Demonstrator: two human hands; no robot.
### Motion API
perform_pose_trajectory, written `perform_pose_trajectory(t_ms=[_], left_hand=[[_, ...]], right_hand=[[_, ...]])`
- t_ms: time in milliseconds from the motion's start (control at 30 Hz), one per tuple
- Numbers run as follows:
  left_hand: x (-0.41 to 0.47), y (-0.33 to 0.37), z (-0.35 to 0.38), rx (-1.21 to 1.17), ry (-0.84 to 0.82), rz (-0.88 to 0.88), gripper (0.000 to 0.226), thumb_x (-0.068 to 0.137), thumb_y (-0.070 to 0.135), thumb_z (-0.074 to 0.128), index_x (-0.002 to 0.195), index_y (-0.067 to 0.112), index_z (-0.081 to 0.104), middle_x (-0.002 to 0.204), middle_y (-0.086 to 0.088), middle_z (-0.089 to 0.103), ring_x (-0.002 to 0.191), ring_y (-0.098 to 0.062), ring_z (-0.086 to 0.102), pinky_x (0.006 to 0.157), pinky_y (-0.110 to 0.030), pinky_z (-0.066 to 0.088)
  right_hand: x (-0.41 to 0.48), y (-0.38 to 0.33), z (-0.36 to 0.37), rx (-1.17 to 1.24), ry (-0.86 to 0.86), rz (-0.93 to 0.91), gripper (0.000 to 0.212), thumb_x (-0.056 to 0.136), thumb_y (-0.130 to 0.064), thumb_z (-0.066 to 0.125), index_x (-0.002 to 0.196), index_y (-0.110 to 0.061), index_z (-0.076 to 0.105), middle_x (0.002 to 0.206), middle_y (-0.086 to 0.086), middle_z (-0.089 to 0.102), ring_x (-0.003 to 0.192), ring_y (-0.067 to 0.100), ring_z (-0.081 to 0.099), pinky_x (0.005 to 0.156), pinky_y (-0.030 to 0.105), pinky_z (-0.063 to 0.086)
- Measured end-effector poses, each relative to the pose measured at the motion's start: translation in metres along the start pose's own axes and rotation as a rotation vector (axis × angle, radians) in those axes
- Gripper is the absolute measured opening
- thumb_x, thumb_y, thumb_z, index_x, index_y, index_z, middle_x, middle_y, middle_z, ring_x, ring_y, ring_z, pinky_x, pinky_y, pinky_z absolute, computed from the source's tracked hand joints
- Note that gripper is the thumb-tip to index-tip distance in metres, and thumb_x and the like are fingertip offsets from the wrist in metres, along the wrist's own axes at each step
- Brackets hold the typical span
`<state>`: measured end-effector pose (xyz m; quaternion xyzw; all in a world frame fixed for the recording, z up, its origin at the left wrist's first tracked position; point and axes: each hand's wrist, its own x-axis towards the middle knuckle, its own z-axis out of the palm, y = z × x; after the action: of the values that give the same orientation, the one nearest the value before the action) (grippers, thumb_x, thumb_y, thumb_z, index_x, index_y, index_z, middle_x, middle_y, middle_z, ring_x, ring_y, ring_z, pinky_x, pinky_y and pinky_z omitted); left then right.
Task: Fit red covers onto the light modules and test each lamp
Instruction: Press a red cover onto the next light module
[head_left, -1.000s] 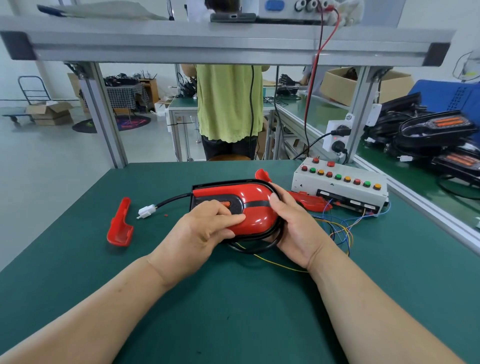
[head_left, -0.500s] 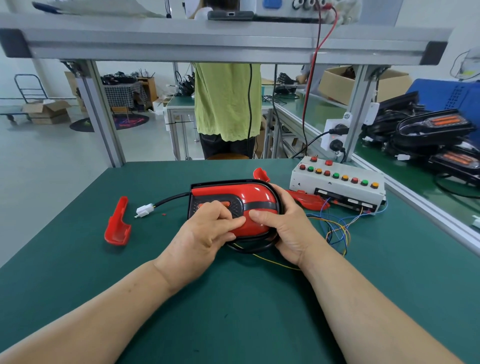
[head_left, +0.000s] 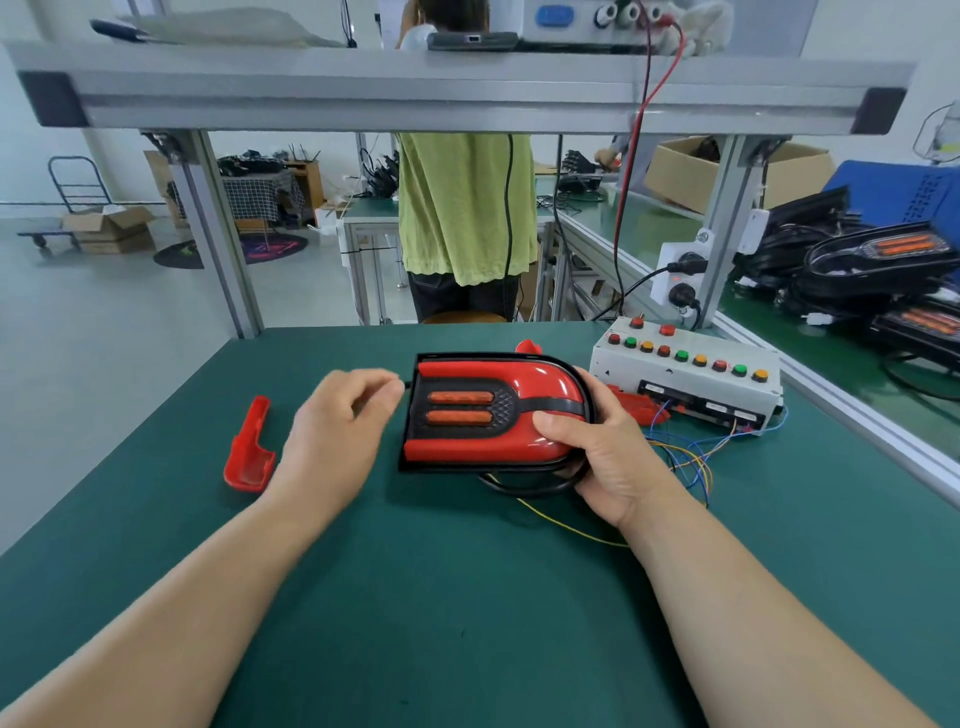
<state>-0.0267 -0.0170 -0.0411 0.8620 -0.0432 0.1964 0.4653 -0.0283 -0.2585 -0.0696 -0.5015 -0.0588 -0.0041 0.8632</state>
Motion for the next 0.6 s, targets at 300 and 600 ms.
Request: perform_pose_trajectory(t_ms=[300,600], left_hand=[[-0.001,-0.01,0.005,-0.516,-0.599,-0.445,0.062,0.073,0.049,0.066,0.113,0.002,0.068,0.113,-0.009,0.073,0.083,-0.017,0.07,0.069,-0.026,0.058],[-0.005,-0.008,0.01,-0.579,-0.488,-0.481,0.025,0.085,0.018,0.07,0.099,-0.001,0.068,0.085,-0.011,0.075,0.072,-0.019,0.073,0.064,-0.026,0.06]], right_hand=[[0.002,0.0,-0.002,0.052,-0.02,-0.007,0.063,0.06,0.004,0.076,0.117,-0.02,0.066,0.102,0.01,0.075,0.086,0.026,0.072,0.07,0.04,0.06],[0.0,-0.001,0.004,-0.016,-0.014,-0.025,0.08,0.059,0.006,0.075,0.134,-0.016,0.056,0.109,0.011,0.073,0.093,0.027,0.07,0.076,0.043,0.06]])
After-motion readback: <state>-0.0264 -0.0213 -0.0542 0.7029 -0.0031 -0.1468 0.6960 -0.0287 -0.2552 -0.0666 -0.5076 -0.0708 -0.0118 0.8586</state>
